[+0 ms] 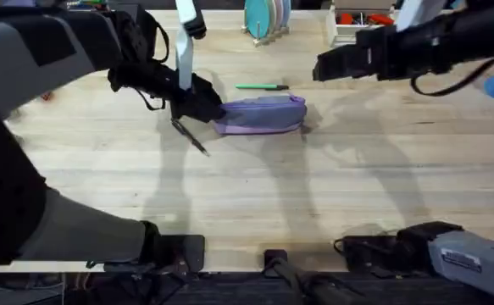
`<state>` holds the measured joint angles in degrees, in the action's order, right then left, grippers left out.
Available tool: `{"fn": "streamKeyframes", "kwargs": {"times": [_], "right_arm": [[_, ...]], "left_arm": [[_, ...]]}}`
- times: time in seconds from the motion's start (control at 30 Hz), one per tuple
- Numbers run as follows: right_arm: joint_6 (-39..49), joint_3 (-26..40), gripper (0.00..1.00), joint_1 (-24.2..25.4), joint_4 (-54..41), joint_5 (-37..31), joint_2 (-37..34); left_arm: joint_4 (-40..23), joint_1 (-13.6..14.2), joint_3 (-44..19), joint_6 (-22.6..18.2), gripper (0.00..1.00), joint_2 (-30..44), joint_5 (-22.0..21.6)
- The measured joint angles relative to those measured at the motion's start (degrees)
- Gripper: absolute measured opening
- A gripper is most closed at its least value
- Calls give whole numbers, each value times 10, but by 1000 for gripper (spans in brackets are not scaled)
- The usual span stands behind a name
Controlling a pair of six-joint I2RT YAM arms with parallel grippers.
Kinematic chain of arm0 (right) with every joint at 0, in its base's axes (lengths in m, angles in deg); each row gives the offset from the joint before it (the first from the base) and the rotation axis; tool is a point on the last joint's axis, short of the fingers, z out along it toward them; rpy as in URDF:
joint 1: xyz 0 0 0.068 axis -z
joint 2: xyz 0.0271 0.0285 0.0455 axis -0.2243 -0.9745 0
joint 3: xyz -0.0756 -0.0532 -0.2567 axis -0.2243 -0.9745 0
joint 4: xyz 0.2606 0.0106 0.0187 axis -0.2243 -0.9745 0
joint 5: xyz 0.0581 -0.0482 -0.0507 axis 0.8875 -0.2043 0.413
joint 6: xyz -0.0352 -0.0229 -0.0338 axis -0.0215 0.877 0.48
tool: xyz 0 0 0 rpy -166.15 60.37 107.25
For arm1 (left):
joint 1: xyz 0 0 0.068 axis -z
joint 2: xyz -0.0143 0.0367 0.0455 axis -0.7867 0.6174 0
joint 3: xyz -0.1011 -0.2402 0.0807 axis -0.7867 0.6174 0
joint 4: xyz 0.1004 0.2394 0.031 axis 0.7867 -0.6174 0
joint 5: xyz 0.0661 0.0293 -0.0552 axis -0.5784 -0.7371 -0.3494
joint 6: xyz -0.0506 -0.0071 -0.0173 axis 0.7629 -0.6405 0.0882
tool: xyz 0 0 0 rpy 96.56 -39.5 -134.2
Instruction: Unzip the bag, pick up the pens from the table one at a time and place them inside, then zip the bag closed.
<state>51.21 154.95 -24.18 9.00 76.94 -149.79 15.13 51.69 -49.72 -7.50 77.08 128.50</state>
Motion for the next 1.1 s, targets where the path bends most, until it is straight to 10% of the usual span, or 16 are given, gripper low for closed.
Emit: {"fn": "streamKeyframes", "kwargs": {"times": [1.1], "right_arm": [[-28,1,951,-74,128,1,-227]], "left_arm": [[2,0,0,0,42,0,0]]}}
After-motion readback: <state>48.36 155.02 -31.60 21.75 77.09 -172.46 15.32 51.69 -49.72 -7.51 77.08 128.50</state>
